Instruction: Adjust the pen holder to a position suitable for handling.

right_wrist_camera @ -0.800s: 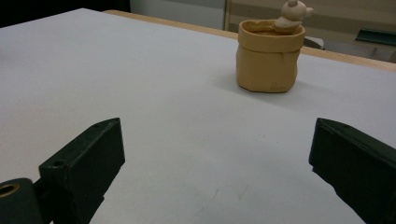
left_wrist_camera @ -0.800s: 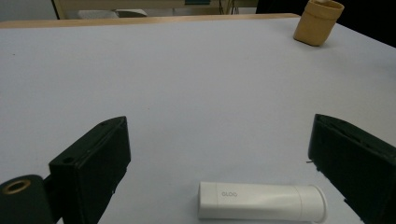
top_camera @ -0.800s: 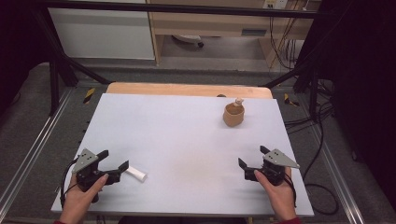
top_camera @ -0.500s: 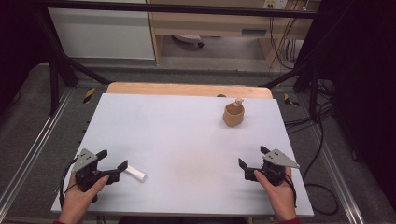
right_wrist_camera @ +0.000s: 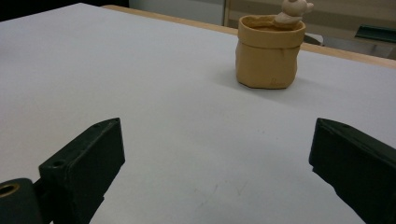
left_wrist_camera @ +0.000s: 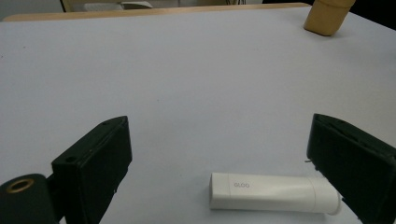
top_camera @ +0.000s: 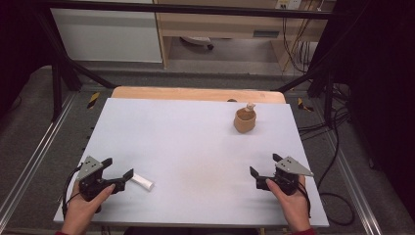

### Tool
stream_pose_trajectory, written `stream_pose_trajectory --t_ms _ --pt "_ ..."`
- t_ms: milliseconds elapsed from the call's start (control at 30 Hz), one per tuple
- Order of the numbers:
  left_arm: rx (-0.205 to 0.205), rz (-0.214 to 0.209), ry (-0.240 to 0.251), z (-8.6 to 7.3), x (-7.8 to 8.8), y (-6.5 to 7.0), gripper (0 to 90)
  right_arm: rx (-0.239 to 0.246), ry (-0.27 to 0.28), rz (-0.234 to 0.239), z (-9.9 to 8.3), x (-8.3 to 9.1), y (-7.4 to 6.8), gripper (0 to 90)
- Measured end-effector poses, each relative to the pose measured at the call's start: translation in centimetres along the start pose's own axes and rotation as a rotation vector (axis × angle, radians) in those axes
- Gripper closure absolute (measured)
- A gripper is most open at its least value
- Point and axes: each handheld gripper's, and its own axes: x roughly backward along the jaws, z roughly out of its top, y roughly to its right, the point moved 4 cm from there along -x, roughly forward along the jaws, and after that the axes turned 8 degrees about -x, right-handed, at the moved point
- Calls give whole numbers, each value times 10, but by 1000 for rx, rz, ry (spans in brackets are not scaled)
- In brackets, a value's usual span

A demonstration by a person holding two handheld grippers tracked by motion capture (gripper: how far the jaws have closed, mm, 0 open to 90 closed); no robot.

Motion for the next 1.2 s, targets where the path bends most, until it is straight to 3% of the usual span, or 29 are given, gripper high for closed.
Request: stream_pose_trajectory --t_ms 67,200,367,467,867,1200 --pt "-1 2 -10 -1 0 -1 90 2 -1 -1 0 0 0 38" --pt "-11 6 -16 0 2 -2 239 5 -2 -2 0 0 0 38" --pt "-26 13 -53 -2 4 -5 543 8 -4 -4 0 0 0 38" --pt "-25 10 -67 -4 5 -7 637 5 -3 -4 0 0 0 38" --pt "-15 -13 -114 -9 5 -13 864 9 -12 -2 -1 -1 -1 37" --pt "-11 -13 -162 -13 2 -15 900 11 -11 -1 0 -1 -2 37"
